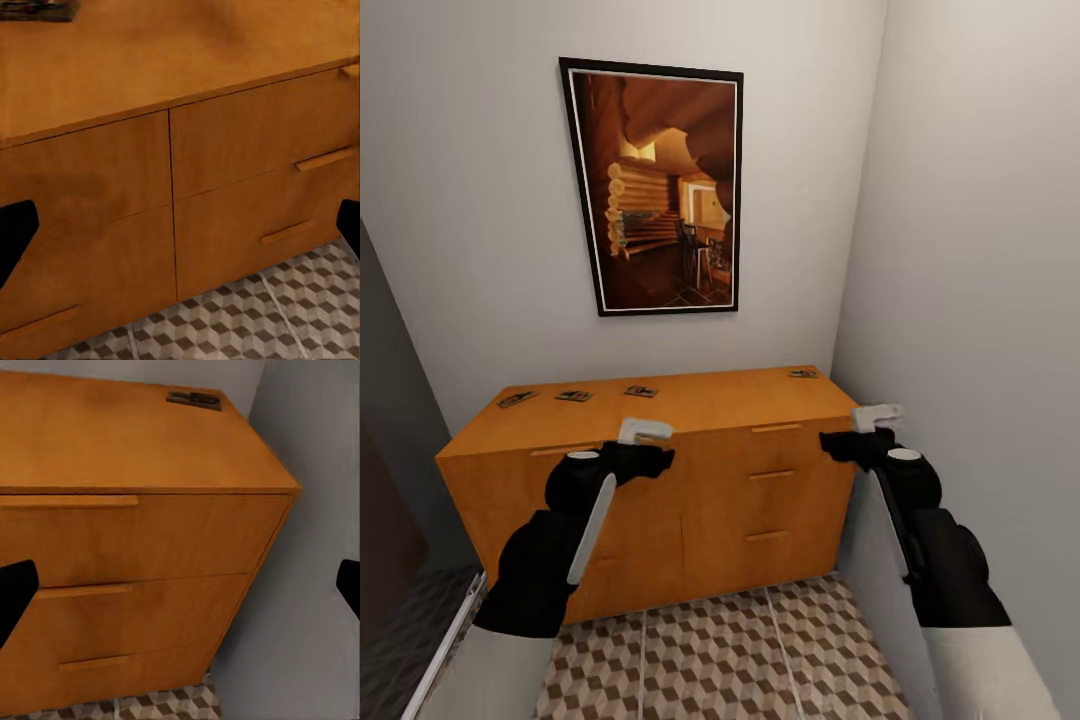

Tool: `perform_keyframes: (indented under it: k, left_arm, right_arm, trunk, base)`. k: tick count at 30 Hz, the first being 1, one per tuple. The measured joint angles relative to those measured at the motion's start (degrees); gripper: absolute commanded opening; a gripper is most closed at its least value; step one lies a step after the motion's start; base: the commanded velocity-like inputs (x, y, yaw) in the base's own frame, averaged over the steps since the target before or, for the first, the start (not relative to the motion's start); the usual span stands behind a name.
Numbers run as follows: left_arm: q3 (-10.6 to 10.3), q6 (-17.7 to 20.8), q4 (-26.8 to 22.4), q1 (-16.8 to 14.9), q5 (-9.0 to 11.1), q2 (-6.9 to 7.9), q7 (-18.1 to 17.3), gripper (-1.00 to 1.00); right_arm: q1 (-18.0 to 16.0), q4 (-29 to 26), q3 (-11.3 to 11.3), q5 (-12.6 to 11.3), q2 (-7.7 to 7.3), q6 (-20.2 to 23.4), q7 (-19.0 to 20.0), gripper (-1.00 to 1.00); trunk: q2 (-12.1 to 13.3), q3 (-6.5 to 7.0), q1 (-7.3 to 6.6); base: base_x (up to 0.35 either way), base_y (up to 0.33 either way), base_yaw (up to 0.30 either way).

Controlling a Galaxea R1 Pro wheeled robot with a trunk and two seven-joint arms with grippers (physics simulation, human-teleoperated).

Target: Take the four mousetraps from the cabinet in the bathroom and place them on the bathroom floor. Make sure all four end up on the same floor surface, and ensure that at least two of them are either under or directly next to the same bathroom sink.

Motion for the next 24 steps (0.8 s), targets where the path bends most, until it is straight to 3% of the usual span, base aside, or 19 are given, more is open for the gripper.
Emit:
perform_keyframes:
  k: [2, 3, 6, 7, 8, 11, 14, 15, 18, 19, 24]
  left_arm:
    - [0.0, 0.8, 0.1, -2.9, 0.0, -0.26, 0.1, 1.00]
    - [0.1, 1.4, 0.1, -5.8, -0.1, -0.44, 0.1, 1.00]
    - [0.5, 2.2, 0.2, -11.6, -0.1, -0.65, 0.2, 1.00]
    - [1.0, 2.6, 1.6, -17.5, -0.1, -0.84, 0.2, 1.00]
    - [1.0, 2.7, 2.1, -21.2, -0.1, -0.91, 0.2, 1.00]
    - [1.4, 2.8, 5.7, -26.7, -0.1, -1.08, 0.6, 1.00]
    - [3.2, 2.8, 12.0, -32.5, -0.1, -1.14, 1.7, 1.00]
    - [5.9, 2.7, 24.6, -39.4, -0.4, -1.13, 3.7, 1.00]
    - [7.1, 2.5, 38.1, -46.6, -0.1, -1.20, 5.1, 1.00]
    - [7.5, 2.3, 44.6, -49.9, -0.1, -1.23, 5.7, 1.00]
    - [8.1, 2.0, 55.3, -55.2, 0.4, -1.25, 6.3, 1.00]
  right_arm:
    - [-3.7, 0.2, 0.0, 0.0, 0.02, 3.4, 0.0, 1.00]
    - [-7.2, 0.5, 0.1, 0.0, 0.10, 5.9, 0.0, 1.00]
    - [-13.6, 0.9, 0.3, -0.1, 0.30, 8.6, 0.0, 1.00]
    - [-19.5, 2.3, 0.4, -0.2, 1.91, 10.1, -0.3, 1.00]
    - [-21.9, 2.8, 0.4, 0.1, 2.34, 10.2, -0.4, 1.00]
    - [-26.9, 6.3, 0.4, 0.5, 3.83, 10.6, -1.8, 1.00]
    - [-32.3, 13.0, 0.5, 0.6, 4.80, 10.7, -5.7, 1.00]
    - [-38.2, 25.0, 0.4, 0.0, 5.78, 10.1, -11.1, 1.00]
    - [-41.8, 34.3, 0.3, 0.1, 6.14, 8.9, -13.2, 1.00]
    - [-43.1, 37.8, 0.2, 0.0, 6.30, 7.9, -14.0, 1.00]
    - [-44.8, 42.6, 0.2, -0.2, 6.81, 5.6, -15.0, 1.00]
  trunk:
    - [0.0, -0.01, 0.00]
    - [0.0, 0.00, 0.00]
    - [0.0, 0.00, 0.00]
    - [0.0, -0.02, 0.02]
    - [0.0, 0.00, -0.01]
    - [0.0, -0.01, 0.00]
    - [0.0, -0.02, 0.00]
    - [0.0, 0.00, 0.01]
    - [0.0, -0.02, 0.00]
    - [0.0, -0.02, 0.00]
    - [0.0, -0.02, 0.00]
  base:
    - [0.000, 0.000, 0.000]
    - [0.000, 0.000, 0.000]
    - [0.000, 0.000, 0.000]
    - [0.000, 0.000, 0.000]
    - [0.000, 0.000, 0.000]
    - [0.000, 0.000, 0.000]
    - [0.000, 0.000, 0.000]
    - [0.000, 0.000, 0.000]
    - [0.000, 0.000, 0.000]
    - [0.000, 0.000, 0.000]
    - [0.000, 0.000, 0.000]
